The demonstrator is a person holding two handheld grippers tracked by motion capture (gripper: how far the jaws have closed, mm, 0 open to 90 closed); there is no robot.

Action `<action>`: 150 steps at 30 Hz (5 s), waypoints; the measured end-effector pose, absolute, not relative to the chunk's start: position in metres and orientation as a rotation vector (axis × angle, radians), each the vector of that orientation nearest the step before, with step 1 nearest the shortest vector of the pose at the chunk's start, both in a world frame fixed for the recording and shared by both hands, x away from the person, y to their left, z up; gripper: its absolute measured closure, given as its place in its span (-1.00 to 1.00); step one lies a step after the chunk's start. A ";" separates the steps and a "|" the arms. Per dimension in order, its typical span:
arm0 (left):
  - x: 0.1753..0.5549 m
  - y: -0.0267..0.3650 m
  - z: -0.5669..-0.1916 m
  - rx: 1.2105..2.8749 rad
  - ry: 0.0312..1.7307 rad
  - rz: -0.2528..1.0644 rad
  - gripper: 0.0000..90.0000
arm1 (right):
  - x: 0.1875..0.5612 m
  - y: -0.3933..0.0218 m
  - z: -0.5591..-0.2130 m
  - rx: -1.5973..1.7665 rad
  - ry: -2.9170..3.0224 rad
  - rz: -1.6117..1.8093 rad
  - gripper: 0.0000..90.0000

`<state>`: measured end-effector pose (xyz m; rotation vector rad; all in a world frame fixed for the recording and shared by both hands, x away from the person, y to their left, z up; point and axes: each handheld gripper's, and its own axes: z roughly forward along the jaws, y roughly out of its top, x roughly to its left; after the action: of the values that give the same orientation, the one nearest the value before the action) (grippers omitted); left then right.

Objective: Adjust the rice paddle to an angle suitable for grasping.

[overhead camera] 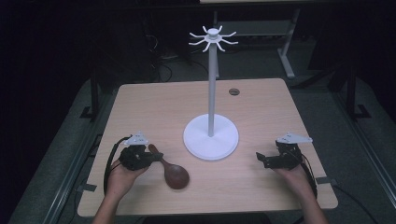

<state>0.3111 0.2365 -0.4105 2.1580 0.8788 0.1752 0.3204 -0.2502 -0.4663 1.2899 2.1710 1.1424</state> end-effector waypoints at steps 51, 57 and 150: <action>0.294 0.187 -0.453 2.337 0.828 0.002 0.99 | 0.317 -0.254 -0.467 1.312 2.145 1.125 -0.96; 0.288 0.204 -0.452 2.335 0.867 0.021 0.99 | 0.317 -0.253 -0.467 1.304 2.143 1.132 -0.96; 0.328 0.269 -0.414 2.455 0.962 0.171 0.09 | 0.320 -0.245 -0.469 1.281 2.171 1.124 -0.96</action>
<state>0.3276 0.2694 -0.4136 2.4550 0.9619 0.1710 0.3196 -0.2448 -0.4685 1.2807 2.1710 1.1239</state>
